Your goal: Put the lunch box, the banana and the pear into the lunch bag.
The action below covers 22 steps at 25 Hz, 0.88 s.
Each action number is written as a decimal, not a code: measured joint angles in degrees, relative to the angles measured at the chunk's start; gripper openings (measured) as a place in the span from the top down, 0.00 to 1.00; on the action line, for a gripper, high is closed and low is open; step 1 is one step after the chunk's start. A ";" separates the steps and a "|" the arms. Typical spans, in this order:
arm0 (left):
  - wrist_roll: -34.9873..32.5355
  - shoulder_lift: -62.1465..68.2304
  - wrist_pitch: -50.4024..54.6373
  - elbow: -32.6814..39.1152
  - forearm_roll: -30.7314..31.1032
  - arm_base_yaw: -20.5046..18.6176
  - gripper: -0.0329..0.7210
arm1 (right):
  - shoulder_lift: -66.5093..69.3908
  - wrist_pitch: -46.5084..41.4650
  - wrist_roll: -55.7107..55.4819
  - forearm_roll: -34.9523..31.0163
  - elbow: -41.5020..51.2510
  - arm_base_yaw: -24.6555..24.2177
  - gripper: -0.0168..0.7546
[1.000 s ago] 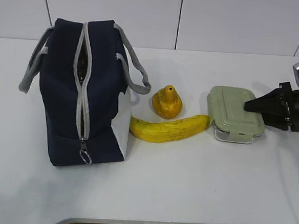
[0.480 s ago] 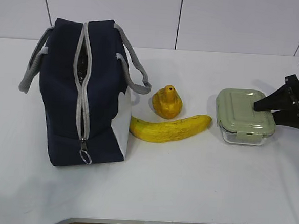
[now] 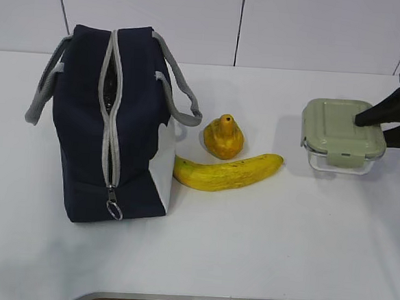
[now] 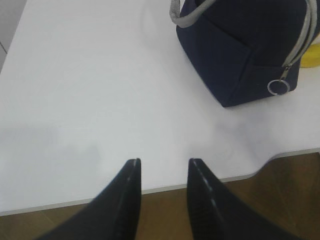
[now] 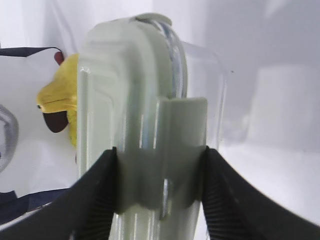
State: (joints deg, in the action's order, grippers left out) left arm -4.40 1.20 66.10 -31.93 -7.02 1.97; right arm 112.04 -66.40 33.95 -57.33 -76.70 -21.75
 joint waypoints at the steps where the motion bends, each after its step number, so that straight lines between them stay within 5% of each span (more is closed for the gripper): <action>1: 0.00 0.81 0.53 -0.71 -0.71 0.00 0.64 | -1.08 -0.11 -0.52 0.04 0.00 0.00 0.50; 11: 0.00 20.29 1.20 -9.57 -16.25 0.00 0.63 | -8.63 -0.85 -3.94 -2.57 0.13 0.89 0.50; 22: -0.77 48.93 0.41 -21.35 -25.62 0.00 0.44 | -10.64 -1.02 -4.55 -10.61 0.15 10.00 0.50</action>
State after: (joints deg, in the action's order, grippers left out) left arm -5.18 50.13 66.52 -53.27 -32.64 1.97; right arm 101.40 -67.42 29.41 -67.94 -76.55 -11.74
